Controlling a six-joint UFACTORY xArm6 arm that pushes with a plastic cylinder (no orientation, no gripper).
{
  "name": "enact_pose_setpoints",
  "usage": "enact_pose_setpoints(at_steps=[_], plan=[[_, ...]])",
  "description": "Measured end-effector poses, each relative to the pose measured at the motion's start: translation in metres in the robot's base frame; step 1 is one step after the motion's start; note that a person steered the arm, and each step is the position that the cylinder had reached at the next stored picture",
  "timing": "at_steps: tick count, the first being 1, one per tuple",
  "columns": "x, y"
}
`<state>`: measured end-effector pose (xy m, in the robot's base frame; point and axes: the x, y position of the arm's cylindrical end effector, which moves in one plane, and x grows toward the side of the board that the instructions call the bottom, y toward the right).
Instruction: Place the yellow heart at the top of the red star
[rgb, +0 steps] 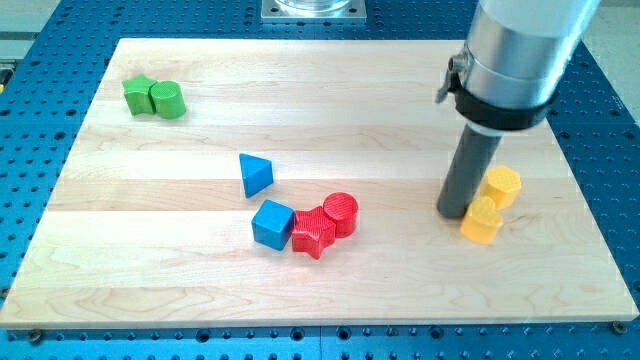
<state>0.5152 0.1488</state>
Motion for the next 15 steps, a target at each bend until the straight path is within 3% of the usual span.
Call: enact_pose_setpoints(at_steps=[2, 4, 5, 6, 8, 9, 11, 12, 13, 15], plan=[[0.103, -0.005], [0.064, 0.069], [0.053, 0.038], [0.042, 0.062], [-0.011, -0.080], [-0.041, -0.046], [-0.035, -0.142], [-0.084, -0.142], [-0.092, -0.184], [-0.028, -0.156]])
